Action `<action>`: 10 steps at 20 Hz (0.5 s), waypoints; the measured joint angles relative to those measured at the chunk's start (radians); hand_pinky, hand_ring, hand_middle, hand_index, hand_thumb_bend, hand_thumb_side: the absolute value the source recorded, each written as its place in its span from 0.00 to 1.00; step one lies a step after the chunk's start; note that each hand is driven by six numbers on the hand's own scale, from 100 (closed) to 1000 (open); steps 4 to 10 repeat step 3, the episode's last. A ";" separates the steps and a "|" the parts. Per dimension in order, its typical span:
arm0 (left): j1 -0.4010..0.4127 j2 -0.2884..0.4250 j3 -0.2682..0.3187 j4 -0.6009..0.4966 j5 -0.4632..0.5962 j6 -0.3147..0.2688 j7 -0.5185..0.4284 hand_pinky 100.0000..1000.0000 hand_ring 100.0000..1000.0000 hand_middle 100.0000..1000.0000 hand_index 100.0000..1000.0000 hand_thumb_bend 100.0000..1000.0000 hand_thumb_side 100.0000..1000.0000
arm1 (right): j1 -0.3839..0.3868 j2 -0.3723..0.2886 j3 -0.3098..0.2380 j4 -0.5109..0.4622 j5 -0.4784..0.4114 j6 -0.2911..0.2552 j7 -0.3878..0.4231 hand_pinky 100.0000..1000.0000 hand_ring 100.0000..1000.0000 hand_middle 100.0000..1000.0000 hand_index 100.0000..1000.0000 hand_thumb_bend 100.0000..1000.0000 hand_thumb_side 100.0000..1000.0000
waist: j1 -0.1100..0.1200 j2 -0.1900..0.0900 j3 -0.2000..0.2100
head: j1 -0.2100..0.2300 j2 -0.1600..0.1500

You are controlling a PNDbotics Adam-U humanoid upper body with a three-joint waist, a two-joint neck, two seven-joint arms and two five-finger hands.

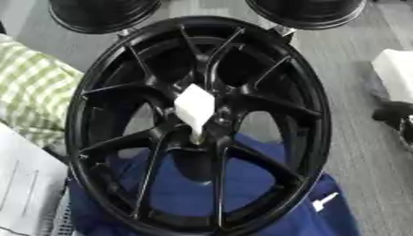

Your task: Pull the pin out of the wheel hub.

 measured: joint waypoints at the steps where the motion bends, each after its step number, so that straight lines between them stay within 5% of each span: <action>1: 0.015 -0.027 0.000 -0.038 0.027 0.008 0.028 0.75 0.59 0.53 0.73 0.09 0.49 | -0.004 0.000 0.000 0.000 -0.004 0.000 0.000 1.00 0.79 0.67 0.75 0.00 0.67 | -0.001 0.000 -0.001 | 0.001 0.000; 3: 0.047 -0.098 0.004 -0.122 0.060 0.027 0.076 0.75 0.59 0.53 0.73 0.08 0.51 | -0.011 0.000 0.000 0.000 -0.009 0.000 0.000 1.00 0.79 0.67 0.75 0.00 0.67 | -0.003 0.000 -0.002 | 0.002 -0.001; 10: 0.047 -0.098 0.004 -0.122 0.060 0.027 0.076 0.75 0.59 0.53 0.73 0.08 0.51 | -0.011 0.000 0.000 0.000 -0.009 0.000 0.000 1.00 0.79 0.67 0.75 0.00 0.67 | -0.003 0.000 -0.002 | 0.002 -0.001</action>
